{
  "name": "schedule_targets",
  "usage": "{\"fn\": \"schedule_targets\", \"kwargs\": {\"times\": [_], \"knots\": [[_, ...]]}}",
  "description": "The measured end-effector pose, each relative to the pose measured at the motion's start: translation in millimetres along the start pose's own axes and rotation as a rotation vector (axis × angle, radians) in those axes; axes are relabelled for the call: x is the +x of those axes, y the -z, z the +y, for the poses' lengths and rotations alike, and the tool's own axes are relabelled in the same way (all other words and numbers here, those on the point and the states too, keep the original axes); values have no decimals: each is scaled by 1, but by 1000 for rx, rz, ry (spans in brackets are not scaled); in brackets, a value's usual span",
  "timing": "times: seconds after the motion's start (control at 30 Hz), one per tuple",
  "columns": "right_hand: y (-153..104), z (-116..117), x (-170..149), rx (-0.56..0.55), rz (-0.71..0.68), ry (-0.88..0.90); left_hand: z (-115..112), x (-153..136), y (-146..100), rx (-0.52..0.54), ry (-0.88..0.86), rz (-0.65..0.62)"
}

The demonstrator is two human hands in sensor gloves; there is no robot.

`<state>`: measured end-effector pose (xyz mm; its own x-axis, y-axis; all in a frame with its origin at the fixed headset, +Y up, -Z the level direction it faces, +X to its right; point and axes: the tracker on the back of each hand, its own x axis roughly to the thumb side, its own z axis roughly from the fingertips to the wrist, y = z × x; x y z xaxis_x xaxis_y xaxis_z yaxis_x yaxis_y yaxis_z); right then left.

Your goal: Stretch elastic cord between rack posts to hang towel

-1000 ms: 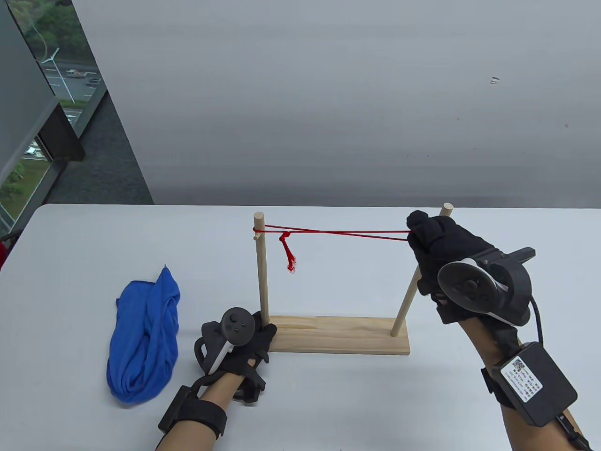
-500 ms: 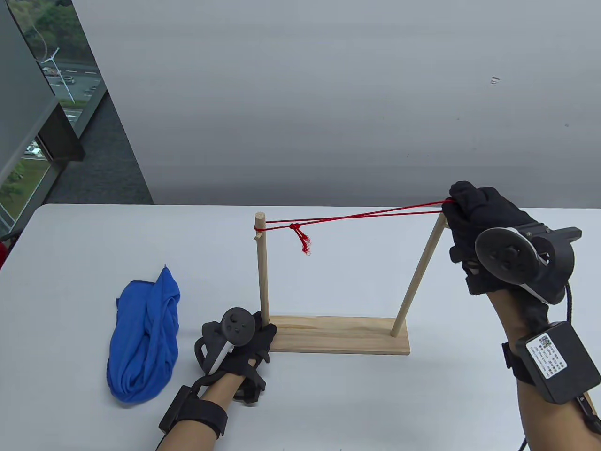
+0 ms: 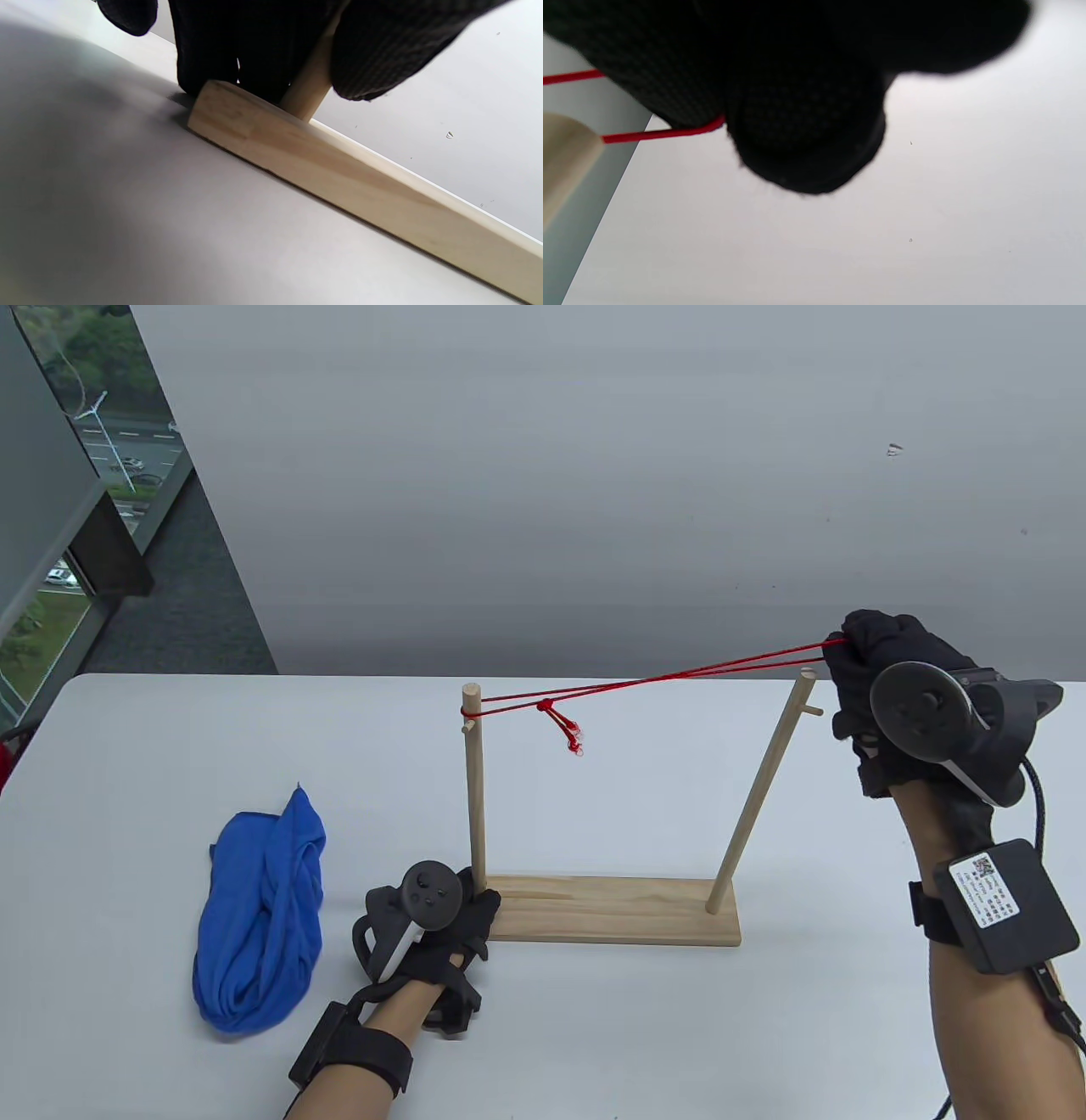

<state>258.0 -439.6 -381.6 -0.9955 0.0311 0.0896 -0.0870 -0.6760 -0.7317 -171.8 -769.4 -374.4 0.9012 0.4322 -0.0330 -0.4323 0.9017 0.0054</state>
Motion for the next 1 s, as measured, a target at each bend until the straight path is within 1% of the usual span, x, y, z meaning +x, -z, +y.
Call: {"fn": "schedule_targets", "kwargs": {"times": [0.13,0.3,0.4,0.57,0.73,1.0], "knots": [[-2,7,0,7,-8,-23,0,0,0,1,1,0],[-4,13,-3,9,-11,-4,0,0,0,2,0,5],[-10,14,-4,-17,-45,84,0,0,0,2,0,7],[-17,12,-7,-52,-99,166,0,0,0,5,0,10],[-24,13,-11,-70,-160,185,0,0,0,4,-1,13],[-40,18,-12,-160,-233,211,0,0,0,5,-2,16]]}}
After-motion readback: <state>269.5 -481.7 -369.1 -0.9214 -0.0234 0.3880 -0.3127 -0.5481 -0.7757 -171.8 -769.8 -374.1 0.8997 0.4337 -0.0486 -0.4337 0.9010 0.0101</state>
